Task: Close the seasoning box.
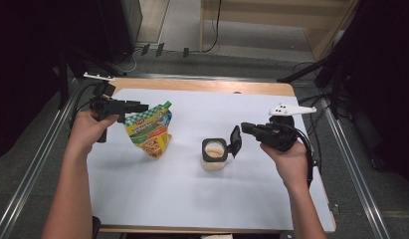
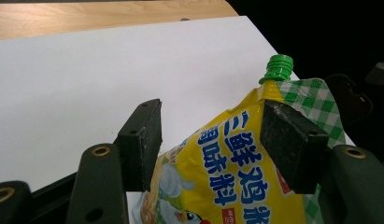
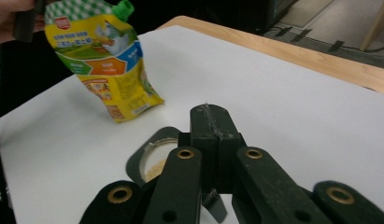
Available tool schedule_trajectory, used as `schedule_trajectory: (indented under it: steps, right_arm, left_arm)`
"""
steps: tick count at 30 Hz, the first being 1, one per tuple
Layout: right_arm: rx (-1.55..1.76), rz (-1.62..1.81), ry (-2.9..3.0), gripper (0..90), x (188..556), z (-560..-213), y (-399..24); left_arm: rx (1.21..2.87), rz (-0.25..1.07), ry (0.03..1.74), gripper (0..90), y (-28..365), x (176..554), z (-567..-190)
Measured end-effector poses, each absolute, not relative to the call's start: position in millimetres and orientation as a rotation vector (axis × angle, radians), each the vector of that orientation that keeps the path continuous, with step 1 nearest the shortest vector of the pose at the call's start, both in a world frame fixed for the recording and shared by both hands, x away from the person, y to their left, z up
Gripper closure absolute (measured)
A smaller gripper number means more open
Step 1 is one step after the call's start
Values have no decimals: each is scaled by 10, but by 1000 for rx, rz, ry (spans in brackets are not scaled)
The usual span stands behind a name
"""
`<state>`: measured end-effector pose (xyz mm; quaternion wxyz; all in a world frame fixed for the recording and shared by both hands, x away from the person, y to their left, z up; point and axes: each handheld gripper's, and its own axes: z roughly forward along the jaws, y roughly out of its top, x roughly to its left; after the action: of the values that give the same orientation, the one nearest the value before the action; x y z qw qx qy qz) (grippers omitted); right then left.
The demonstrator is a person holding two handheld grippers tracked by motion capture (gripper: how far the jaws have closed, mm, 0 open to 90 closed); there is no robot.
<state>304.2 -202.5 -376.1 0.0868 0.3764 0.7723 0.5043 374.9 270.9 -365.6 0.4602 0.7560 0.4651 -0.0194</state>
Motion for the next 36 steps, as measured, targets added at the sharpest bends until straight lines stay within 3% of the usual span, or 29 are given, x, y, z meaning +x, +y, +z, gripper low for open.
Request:
schedule_trajectory:
  steps: [10, 36]
  right_arm:
    - [1182, 1466, 2336, 900, 3145, -4016, -1980]
    - [1091, 1500, 2408, 900, 3059, -3989, -1728]
  left_arm:
    - [1867, -54, 1138, 395, 2702, 3748, -3659]
    - [1879, -64, 1127, 388, 2668, 3748, -3672]
